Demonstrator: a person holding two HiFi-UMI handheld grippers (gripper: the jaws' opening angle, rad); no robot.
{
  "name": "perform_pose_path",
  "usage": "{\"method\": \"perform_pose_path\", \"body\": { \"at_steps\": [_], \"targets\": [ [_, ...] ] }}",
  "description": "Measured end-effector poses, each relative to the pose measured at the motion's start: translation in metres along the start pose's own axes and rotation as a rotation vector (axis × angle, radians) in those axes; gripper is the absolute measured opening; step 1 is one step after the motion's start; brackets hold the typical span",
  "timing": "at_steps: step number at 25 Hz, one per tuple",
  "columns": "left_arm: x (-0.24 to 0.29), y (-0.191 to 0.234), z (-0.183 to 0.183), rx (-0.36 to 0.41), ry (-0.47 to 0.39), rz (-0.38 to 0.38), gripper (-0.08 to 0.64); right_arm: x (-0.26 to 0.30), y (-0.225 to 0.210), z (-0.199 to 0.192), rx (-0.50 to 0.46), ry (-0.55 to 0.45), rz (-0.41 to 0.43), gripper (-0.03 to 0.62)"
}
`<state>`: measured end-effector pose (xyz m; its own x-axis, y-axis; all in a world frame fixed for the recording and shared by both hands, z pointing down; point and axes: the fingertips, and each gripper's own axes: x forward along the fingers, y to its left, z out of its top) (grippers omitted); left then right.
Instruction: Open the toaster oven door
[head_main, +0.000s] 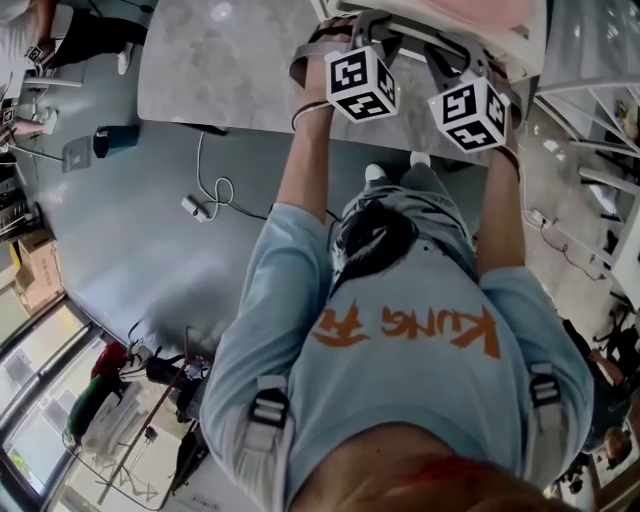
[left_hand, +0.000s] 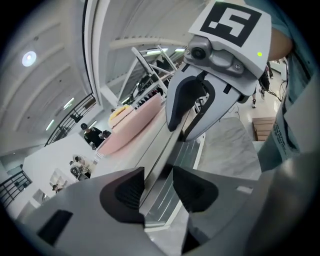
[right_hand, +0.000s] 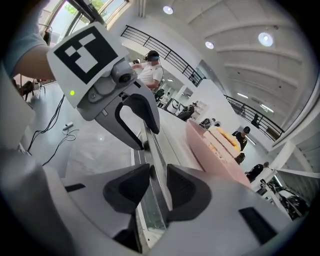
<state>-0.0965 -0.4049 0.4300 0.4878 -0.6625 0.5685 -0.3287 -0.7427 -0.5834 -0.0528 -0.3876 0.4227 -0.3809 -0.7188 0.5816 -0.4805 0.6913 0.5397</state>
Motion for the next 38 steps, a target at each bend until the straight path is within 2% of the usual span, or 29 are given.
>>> {"method": "perform_pose_path", "body": {
  "at_steps": [6, 12, 19, 26, 38],
  "targets": [
    [0.001, -0.002, -0.001, 0.05, 0.008, -0.035, 0.156, 0.001, 0.001, -0.002, -0.038, 0.038, 0.009, 0.106],
    [-0.007, -0.012, -0.005, 0.092, 0.028, -0.087, 0.137, -0.001, 0.013, -0.003, -0.085, 0.076, 0.057, 0.103],
    [-0.019, -0.027, -0.009, 0.087, 0.028, -0.073, 0.132, -0.008, 0.032, -0.006, -0.131, 0.078, 0.063, 0.1],
    [-0.036, -0.05, -0.015, 0.063, 0.03, -0.09, 0.125, -0.015, 0.06, -0.011, -0.166, 0.075, 0.127, 0.092],
    [-0.055, -0.095, -0.042, 0.06, 0.101, -0.083, 0.116, -0.022, 0.115, -0.022, -0.212, 0.1, 0.107, 0.074]
  ]
}}
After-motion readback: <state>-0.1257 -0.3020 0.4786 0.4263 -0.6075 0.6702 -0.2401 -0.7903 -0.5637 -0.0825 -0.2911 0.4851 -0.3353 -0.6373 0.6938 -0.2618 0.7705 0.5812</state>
